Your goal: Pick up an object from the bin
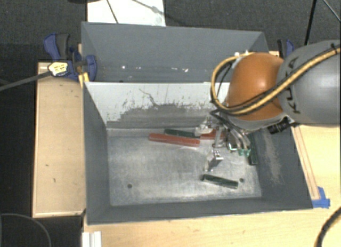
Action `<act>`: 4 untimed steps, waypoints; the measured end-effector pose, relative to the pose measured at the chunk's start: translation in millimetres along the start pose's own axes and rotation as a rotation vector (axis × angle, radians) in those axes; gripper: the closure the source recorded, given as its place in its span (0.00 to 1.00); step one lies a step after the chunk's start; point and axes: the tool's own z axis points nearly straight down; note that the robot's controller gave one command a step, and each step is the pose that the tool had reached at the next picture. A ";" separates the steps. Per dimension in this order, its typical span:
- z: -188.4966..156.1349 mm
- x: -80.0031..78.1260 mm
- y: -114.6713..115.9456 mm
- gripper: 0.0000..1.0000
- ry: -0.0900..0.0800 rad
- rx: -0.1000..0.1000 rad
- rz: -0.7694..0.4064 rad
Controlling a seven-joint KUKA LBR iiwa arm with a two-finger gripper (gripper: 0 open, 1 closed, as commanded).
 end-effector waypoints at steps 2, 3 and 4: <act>65.5 51.7 -52.3 1.00 -0.007 0.001 -0.106; 65.5 51.7 -52.3 1.00 -0.007 0.001 -0.105; -54.9 56.9 -37.4 1.00 -0.008 0.001 -0.129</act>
Offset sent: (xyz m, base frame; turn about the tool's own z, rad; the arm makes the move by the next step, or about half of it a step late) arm -0.0515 -0.0530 -0.0653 -0.1067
